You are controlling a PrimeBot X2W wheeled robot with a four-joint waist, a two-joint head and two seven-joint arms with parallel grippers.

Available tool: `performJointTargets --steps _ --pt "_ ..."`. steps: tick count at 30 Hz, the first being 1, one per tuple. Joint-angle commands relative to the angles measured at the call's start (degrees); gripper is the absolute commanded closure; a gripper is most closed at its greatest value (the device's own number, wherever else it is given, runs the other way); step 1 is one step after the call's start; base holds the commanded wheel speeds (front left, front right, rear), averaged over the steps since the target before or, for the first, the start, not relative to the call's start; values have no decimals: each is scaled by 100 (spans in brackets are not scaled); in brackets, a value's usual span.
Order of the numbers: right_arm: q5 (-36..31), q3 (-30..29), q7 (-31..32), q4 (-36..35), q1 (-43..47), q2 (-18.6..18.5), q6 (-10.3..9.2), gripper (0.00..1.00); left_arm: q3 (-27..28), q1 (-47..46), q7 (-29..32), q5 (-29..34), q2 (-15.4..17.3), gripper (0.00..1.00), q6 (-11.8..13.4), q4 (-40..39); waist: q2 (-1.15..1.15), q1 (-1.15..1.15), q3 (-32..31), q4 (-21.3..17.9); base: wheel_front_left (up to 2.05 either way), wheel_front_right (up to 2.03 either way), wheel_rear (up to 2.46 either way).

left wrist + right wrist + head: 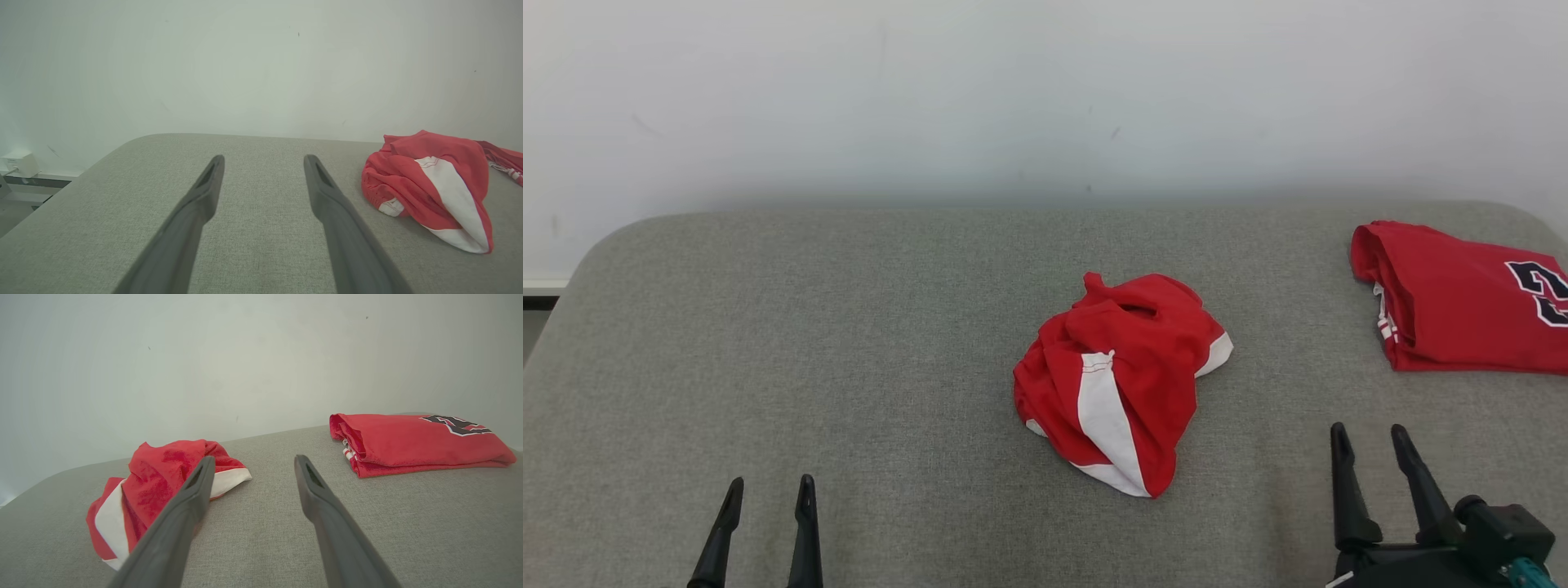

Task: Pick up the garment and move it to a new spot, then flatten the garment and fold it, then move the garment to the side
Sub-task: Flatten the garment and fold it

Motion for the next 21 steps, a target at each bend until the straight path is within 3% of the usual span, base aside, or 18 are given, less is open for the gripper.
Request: performJointTargets --steps 1,10,21 --pt "35 71 0 -6 -1 7 -12 0 28 -14 -17 26 -30 0 -29 14 0 0 12 15 0 0 0" --pt "-47 858 189 93 -712 -229 -12 0 -7 -236 -18 74 -106 0 -102 83 0 0 219 253 0 0 0" --pt "41 1972 506 1074 -1821 -329 -12 0 -150 -495 -18 49 -214 0 -160 260 0 0 467 771 0 0 0"
